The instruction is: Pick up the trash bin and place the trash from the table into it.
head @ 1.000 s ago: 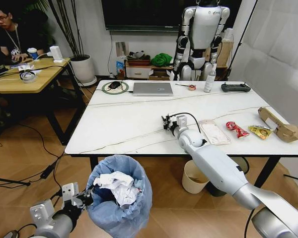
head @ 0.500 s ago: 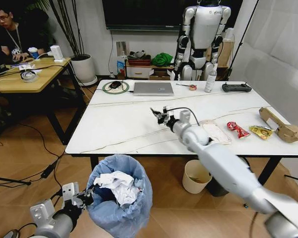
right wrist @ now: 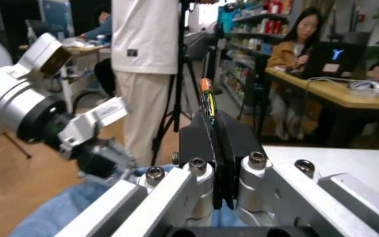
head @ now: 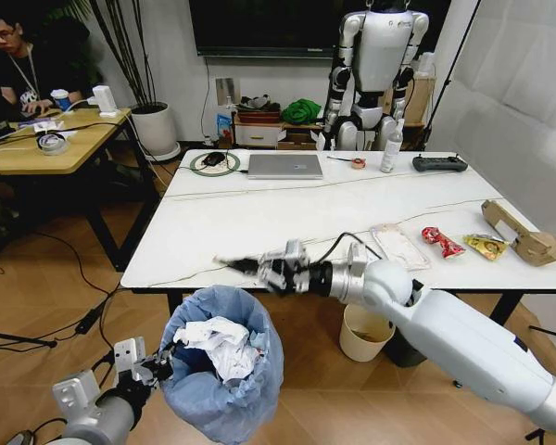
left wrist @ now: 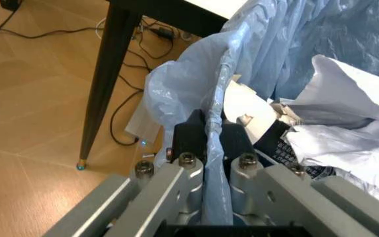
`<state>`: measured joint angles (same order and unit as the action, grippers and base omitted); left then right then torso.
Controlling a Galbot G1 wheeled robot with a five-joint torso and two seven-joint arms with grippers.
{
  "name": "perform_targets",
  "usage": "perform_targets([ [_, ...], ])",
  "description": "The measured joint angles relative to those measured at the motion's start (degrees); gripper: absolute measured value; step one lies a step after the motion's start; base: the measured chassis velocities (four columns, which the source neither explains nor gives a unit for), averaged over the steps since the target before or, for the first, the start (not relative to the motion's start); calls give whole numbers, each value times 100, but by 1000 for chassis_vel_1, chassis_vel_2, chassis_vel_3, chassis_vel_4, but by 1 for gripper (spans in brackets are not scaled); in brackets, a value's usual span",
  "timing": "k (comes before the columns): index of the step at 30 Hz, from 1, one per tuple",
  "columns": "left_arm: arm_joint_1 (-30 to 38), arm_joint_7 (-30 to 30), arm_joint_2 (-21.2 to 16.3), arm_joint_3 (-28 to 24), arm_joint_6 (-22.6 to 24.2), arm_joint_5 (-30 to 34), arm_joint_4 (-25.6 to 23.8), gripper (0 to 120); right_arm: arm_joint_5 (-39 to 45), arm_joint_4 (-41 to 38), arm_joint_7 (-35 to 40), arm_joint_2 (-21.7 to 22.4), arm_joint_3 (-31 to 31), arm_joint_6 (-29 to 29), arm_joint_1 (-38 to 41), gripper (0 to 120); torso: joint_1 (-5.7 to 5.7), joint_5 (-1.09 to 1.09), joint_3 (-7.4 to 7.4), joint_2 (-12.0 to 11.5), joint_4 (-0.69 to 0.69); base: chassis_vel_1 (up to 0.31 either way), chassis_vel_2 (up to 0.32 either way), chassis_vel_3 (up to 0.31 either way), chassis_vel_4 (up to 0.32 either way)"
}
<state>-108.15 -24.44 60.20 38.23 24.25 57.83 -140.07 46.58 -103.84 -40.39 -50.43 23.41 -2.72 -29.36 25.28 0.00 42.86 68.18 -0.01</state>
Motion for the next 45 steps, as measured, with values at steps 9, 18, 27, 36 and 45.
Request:
perform_targets([
  [9, 7, -3, 12, -3, 4, 4, 0, 0, -198, 77, 95, -42, 251, 3, 96, 0, 0, 0, 0, 0, 0, 0, 0, 0, 0],
  [18, 59, -9, 6, -61, 8, 10, 47, 0, -280, 230, 143, -40, 193, -47, 53, 24, 0, 0, 0, 0, -1, 0, 0, 0, 0],
  [27, 62, -12, 13, -101, 11, 0, 65, 0, -237, 462, 421, -134, -62, -46, 53, 58, 0, 0, 1, 0, 0, 0, 0, 0, 0],
  [36, 154, -10, -11, -195, 9, -30, 125, 0, -748, 876, 2265, -123, -1142, 577, -228, 92, 1, 0, 1, 0, 0, 0, 0, 0, 0],
  [45, 350, -15, -69, -264, 8, 16, 177, 0, -1023, 731, 3503, 282, -2085, 1380, -789, 100, 1, 2, 1, 0, 0, 0, 0, 0, 0],
])
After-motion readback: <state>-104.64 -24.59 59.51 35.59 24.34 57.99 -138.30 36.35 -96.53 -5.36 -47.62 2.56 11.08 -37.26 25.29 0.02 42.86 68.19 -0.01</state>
